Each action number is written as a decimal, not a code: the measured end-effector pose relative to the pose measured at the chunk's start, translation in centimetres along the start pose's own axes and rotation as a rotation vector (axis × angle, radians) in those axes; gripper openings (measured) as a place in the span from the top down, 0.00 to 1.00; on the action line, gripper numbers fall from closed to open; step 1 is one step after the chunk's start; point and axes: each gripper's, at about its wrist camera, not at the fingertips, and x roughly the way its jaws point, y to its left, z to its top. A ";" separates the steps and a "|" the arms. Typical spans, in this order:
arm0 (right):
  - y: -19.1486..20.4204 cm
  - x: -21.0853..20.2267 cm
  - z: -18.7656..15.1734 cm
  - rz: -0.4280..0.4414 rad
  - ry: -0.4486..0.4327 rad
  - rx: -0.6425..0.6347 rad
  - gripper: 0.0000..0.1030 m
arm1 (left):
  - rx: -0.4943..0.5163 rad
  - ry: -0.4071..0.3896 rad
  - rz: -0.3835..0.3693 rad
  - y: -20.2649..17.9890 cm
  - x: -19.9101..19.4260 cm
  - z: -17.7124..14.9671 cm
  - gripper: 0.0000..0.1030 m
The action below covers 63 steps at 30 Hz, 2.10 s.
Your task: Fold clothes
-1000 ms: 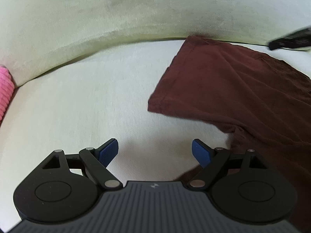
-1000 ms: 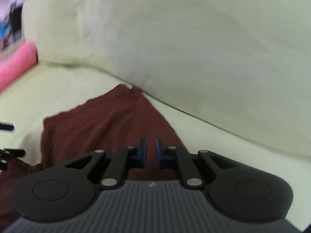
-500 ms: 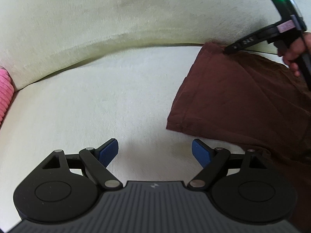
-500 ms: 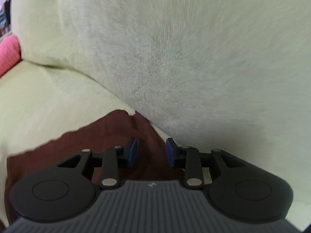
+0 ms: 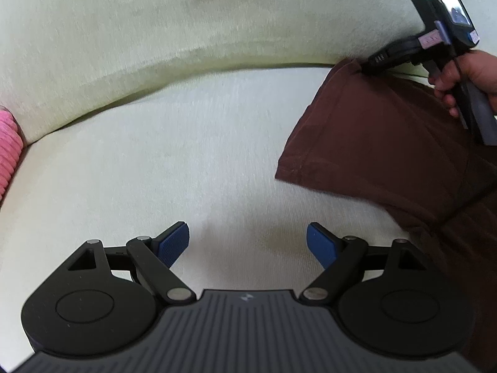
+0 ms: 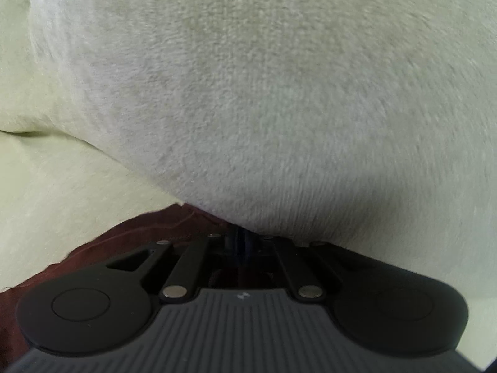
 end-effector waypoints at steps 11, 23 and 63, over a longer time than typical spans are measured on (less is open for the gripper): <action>8.2 -8.1 -5.2 0.338 0.032 -0.233 0.89 | -0.046 -0.002 0.029 1.2 -2.2 -0.9 0.18; 5.6 -19.8 -9.8 0.247 -0.111 -0.042 0.64 | -0.078 -0.023 0.006 1.5 -6.4 -2.5 0.18; -10.7 -34.4 -23.2 -0.085 -0.063 0.240 0.86 | 0.022 0.090 -0.068 -9.1 -10.4 -8.2 0.18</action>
